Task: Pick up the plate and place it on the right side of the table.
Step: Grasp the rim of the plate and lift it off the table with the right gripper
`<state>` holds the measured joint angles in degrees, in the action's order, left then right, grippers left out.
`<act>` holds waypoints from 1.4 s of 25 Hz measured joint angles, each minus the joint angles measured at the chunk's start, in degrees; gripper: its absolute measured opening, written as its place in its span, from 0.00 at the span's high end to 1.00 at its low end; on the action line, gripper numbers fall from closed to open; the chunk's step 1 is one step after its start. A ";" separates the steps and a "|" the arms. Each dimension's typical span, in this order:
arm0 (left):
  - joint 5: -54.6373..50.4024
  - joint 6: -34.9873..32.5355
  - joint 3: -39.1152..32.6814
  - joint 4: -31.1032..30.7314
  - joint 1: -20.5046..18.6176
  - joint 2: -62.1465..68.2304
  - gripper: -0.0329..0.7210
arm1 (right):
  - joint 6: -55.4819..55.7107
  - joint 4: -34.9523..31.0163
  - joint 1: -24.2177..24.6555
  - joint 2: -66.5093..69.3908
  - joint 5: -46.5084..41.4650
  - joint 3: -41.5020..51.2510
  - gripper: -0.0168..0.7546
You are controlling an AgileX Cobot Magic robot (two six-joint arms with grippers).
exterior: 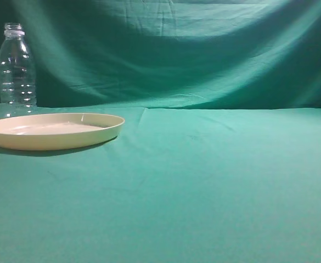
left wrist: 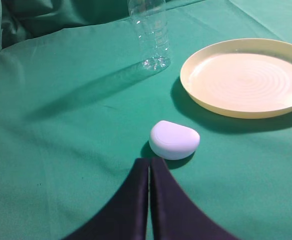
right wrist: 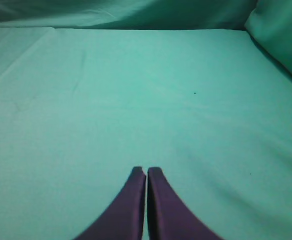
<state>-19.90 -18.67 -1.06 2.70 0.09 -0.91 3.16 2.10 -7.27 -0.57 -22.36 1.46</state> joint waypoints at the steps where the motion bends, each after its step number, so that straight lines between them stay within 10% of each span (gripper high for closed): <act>1: 0.00 0.00 0.00 0.00 0.00 0.00 0.96 | 0.00 0.00 0.00 0.00 0.00 0.00 0.98; 19: 0.00 0.00 0.00 0.00 0.00 0.00 0.96 | 0.52 0.00 0.00 0.00 1.84 0.13 0.98; 28: 0.00 0.00 0.00 0.00 0.00 0.00 0.96 | 7.17 -2.89 0.00 0.00 33.72 0.21 0.98; 35: 0.00 0.00 0.00 0.00 0.00 0.00 0.96 | 13.31 -2.17 0.00 5.11 18.03 -9.30 0.98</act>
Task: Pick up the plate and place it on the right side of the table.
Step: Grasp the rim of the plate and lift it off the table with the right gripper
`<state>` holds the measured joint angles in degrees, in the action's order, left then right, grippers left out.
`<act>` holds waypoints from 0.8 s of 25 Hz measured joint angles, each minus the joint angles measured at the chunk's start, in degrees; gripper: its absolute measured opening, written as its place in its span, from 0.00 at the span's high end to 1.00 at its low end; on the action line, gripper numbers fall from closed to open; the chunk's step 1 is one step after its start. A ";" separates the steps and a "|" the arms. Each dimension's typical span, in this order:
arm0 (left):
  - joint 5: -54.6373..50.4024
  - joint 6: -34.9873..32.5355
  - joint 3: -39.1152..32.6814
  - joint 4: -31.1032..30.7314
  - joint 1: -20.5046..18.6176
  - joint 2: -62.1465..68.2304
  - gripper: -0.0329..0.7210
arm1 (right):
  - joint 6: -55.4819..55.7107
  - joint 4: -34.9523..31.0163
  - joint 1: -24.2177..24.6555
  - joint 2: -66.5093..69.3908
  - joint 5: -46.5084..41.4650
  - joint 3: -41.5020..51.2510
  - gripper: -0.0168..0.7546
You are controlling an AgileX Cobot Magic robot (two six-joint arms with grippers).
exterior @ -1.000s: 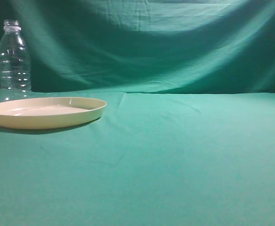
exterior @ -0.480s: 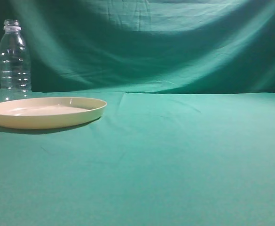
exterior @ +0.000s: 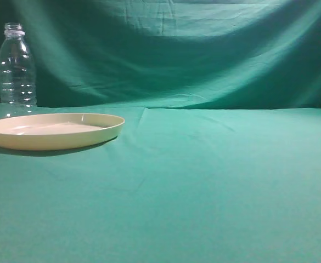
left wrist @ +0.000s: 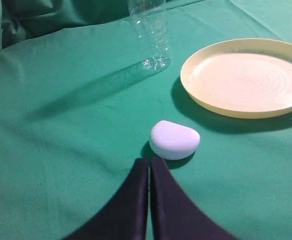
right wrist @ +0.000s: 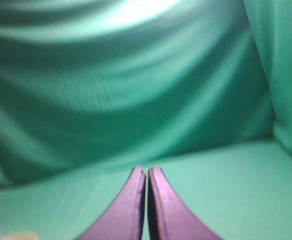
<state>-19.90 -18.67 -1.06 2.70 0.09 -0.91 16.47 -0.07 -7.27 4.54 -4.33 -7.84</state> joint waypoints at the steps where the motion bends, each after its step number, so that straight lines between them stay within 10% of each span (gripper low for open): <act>1: 0.00 0.00 0.00 0.00 0.00 0.00 0.96 | 0.76 -0.24 0.00 1.93 -4.41 -2.32 0.98; 13: 0.00 0.00 0.00 0.00 0.00 0.00 0.96 | -7.86 -7.56 0.00 31.25 -28.85 -14.54 0.98; 20: 0.00 0.00 0.00 0.00 0.00 0.00 0.96 | -32.89 -26.21 0.00 44.48 -35.86 -24.82 0.98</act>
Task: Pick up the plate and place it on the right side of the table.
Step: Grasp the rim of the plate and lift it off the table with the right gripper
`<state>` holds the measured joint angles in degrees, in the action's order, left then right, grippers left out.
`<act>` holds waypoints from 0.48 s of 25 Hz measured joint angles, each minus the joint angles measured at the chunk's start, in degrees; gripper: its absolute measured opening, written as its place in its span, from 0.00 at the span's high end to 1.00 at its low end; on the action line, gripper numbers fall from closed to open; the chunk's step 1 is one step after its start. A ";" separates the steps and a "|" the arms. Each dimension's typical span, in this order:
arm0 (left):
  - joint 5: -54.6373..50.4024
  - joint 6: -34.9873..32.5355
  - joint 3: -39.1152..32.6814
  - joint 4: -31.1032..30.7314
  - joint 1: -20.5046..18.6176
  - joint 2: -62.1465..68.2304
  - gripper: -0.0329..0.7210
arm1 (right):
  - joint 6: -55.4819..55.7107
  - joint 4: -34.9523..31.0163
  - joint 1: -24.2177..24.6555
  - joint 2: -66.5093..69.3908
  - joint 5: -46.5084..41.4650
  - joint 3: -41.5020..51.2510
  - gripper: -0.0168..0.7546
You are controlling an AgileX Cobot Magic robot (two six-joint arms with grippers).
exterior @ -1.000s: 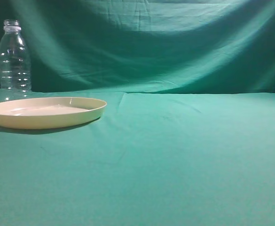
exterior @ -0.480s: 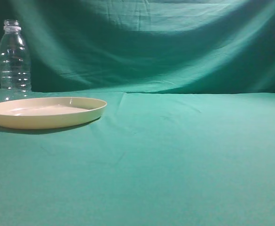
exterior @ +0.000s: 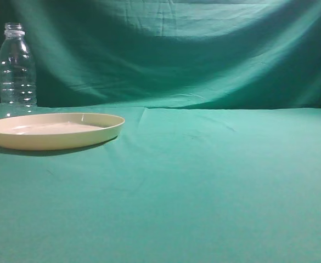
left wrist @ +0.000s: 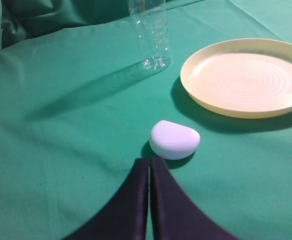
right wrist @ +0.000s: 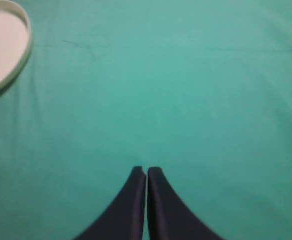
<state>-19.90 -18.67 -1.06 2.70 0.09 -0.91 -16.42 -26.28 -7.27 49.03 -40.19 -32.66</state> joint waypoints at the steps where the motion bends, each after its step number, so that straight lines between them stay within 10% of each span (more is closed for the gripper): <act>1: 0.00 0.00 0.00 0.00 0.00 0.00 0.96 | -1.69 -2.11 0.00 1.99 -0.43 -1.85 0.98; 6: 0.00 0.00 0.00 0.00 0.00 0.00 0.96 | -3.82 -4.60 -0.74 11.52 -1.04 -10.81 0.98; 12: 0.00 0.00 0.00 0.00 0.00 0.00 0.96 | -2.47 -0.99 -13.66 25.33 -0.31 -22.60 0.98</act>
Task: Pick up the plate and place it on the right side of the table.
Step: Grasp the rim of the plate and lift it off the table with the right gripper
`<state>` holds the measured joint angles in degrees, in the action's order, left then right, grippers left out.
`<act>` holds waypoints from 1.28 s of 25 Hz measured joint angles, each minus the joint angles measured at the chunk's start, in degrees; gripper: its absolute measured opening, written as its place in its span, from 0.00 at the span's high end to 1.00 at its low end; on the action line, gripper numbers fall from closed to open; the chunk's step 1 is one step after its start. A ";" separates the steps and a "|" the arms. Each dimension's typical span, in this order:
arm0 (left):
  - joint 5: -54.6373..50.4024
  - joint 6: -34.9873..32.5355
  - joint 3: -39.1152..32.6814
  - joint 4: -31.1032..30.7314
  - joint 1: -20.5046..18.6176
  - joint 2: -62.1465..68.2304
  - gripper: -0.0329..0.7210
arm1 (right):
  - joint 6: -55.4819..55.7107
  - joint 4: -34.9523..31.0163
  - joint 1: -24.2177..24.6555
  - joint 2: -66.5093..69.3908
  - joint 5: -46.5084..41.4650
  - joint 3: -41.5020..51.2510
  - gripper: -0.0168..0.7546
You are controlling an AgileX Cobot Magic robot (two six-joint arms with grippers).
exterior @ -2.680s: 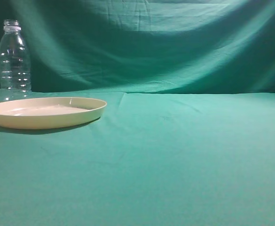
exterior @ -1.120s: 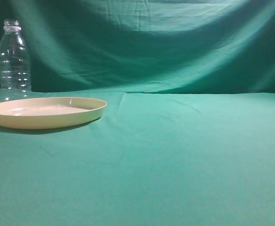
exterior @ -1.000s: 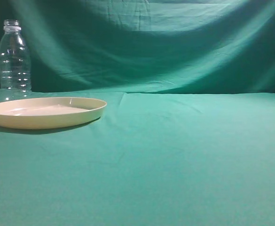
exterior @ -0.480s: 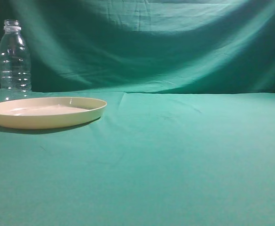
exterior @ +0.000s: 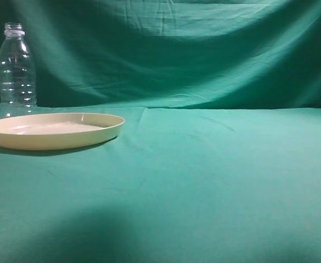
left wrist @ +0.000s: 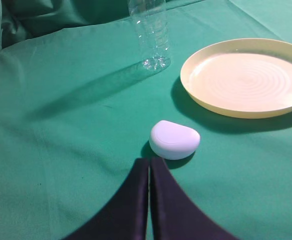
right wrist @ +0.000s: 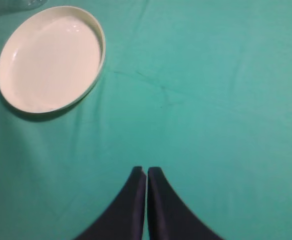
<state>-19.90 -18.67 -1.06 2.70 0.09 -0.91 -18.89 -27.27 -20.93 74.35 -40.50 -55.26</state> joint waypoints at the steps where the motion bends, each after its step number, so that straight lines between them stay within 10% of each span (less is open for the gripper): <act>1: 0.00 0.00 0.00 0.00 0.00 0.00 0.96 | 1.25 1.54 -2.69 2.26 0.08 -2.50 0.98; 9: 0.00 0.00 0.00 0.00 0.00 0.00 0.96 | 16.41 19.55 -18.40 23.30 -3.06 -24.50 0.98; 18: 0.00 0.00 0.00 0.00 0.00 0.00 0.96 | 22.27 30.77 -21.43 45.44 -13.52 -47.49 0.98; 27: 0.00 0.00 0.00 0.00 0.00 0.00 0.96 | 24.83 31.37 -21.53 53.33 -13.25 -50.66 0.32; 32: 0.00 0.00 0.00 0.00 0.00 0.00 0.96 | 25.23 31.75 -21.53 55.14 -10.72 -50.78 0.30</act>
<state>-19.90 -18.67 -1.06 2.70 0.09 -0.91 6.34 4.48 -42.46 129.50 -51.22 -106.04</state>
